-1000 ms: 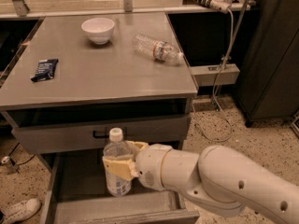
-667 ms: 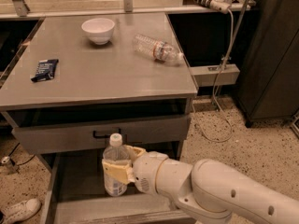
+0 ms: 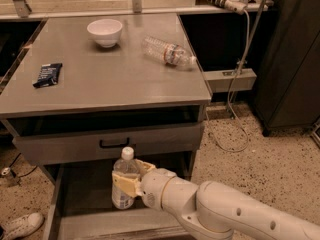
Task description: Place blue plastic bottle into middle drawer
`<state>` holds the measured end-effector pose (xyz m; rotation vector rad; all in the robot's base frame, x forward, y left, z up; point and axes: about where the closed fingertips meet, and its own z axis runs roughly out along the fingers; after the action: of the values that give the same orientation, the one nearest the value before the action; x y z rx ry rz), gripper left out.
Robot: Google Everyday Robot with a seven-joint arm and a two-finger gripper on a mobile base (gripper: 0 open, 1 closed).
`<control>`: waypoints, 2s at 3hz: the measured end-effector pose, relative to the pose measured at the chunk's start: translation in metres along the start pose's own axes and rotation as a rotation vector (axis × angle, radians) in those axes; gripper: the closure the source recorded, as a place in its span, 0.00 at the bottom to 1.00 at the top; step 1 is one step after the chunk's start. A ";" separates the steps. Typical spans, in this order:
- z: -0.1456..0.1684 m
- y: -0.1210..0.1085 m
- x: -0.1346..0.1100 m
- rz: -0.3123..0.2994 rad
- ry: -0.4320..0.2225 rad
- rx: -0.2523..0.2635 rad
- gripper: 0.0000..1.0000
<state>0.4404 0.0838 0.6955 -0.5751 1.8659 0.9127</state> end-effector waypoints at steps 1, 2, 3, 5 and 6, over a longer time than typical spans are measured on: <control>0.000 0.000 0.000 0.000 0.000 0.000 1.00; 0.009 -0.003 0.014 0.005 -0.016 0.015 1.00; 0.027 -0.018 0.042 -0.002 -0.052 0.061 1.00; 0.049 -0.039 0.083 0.006 -0.069 0.095 1.00; 0.058 -0.052 0.102 0.014 -0.084 0.120 1.00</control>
Offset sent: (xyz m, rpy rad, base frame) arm 0.0040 0.0210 -0.0778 0.0361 -0.0270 -0.1019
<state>0.4643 0.0969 0.5702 -0.4440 1.8365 0.8150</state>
